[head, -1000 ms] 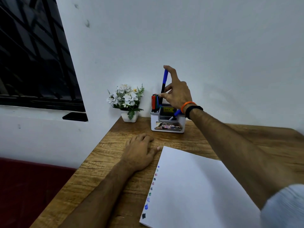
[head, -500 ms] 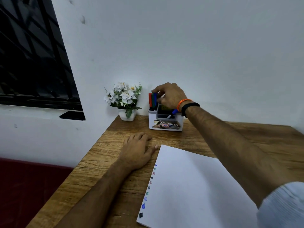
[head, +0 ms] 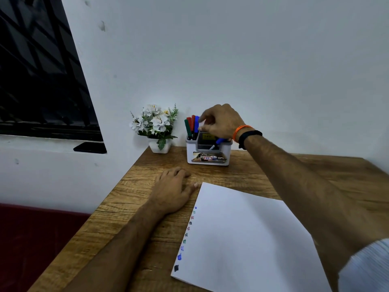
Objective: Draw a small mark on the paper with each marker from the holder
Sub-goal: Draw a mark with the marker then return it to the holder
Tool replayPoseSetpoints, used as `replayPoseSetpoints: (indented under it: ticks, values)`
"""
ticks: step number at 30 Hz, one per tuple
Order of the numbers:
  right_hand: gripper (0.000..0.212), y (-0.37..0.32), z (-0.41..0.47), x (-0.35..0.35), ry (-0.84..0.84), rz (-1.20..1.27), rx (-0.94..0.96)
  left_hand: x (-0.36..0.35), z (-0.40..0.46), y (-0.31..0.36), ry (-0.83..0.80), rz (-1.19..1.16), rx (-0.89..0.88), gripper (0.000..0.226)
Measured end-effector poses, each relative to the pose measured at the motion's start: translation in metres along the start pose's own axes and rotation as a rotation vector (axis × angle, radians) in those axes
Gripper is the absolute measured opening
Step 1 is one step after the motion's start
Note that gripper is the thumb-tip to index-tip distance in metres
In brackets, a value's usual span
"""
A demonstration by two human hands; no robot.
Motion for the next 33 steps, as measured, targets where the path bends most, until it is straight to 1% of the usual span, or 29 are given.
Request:
replayPoseSetpoints:
  ticks: [1, 5, 6, 8, 10, 11, 13, 16, 18, 19, 21, 24, 26, 28, 30, 32, 33]
  values:
    - [0.033, 0.0, -0.003, 0.002, -0.039, -0.058, 0.026, 0.0, 0.0, -0.001, 0.0, -0.001, 0.002, 0.055]
    - [0.043, 0.006, -0.015, 0.007, -0.205, -0.242, 0.088, -0.002, 0.0, -0.002, 0.002, -0.001, 0.003, 0.055]
    - [0.042, 0.008, -0.017, 0.008, -0.229, -0.282, 0.096, -0.002, 0.001, -0.002, 0.001, -0.001, 0.002, 0.054]
    - [0.032, 0.013, -0.02, 0.008, -0.237, -0.349, 0.12, -0.003, 0.001, -0.003, 0.004, -0.001, -0.001, 0.054]
    - [0.022, 0.017, -0.021, 0.01, -0.221, -0.338, 0.12, -0.003, 0.001, -0.003, 0.006, -0.002, -0.007, 0.054]
    - [0.019, 0.018, -0.021, 0.012, -0.206, -0.29, 0.102, -0.003, 0.001, -0.004, 0.009, -0.002, -0.012, 0.054]
    - [0.018, 0.021, -0.019, 0.02, -0.143, -0.094, 0.025, -0.003, 0.001, -0.004, 0.011, 0.0, -0.013, 0.054]
    - [0.024, 0.024, -0.014, 0.032, 0.046, 0.243, -0.106, -0.004, 0.002, -0.003, 0.011, 0.005, -0.015, 0.054]
    - [0.021, 0.021, -0.015, 0.038, 0.163, 0.518, -0.177, -0.004, 0.002, -0.003, 0.01, 0.005, -0.018, 0.054]
    - [0.019, 0.019, -0.018, 0.039, 0.203, 0.645, -0.208, -0.004, 0.002, -0.004, 0.008, 0.003, -0.019, 0.054]
    - [0.02, 0.01, -0.025, 0.04, 0.235, 0.804, -0.268, -0.004, 0.002, -0.004, 0.006, 0.003, -0.017, 0.054]
    - [0.026, -0.002, -0.04, 0.034, 0.208, 0.933, -0.348, -0.005, 0.002, -0.005, 0.002, -0.001, -0.008, 0.055]
    - [0.028, -0.008, -0.052, 0.026, 0.133, 0.976, -0.39, -0.004, 0.002, -0.005, -0.006, -0.009, -0.01, 0.054]
    - [0.028, -0.011, -0.068, 0.016, 0.019, 0.973, -0.432, 0.0, 0.002, -0.003, 0.033, -0.074, -0.014, 0.051]
    - [0.026, -0.011, -0.084, 0.007, -0.085, 0.93, -0.448, 0.01, 0.001, 0.001, 0.122, -0.237, 0.035, 0.044]
    - [0.025, -0.007, -0.097, 0.003, -0.161, 0.808, -0.404, 0.021, 0.001, 0.004, 0.197, -0.517, 0.148, 0.038]
    - [0.025, -0.005, -0.103, 0.002, -0.19, 0.74, -0.379, 0.025, 0.0, 0.006, 0.203, -0.686, 0.192, 0.038]
Point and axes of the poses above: each hand's wrist, its own z-axis towards the middle knuckle, its own x-axis out of the back of the hand, y = z × x, the point moved 3 cm from there along z, towards the middle knuckle, and after that the axes turned 10 degrees about y, right-handed, at the moved point
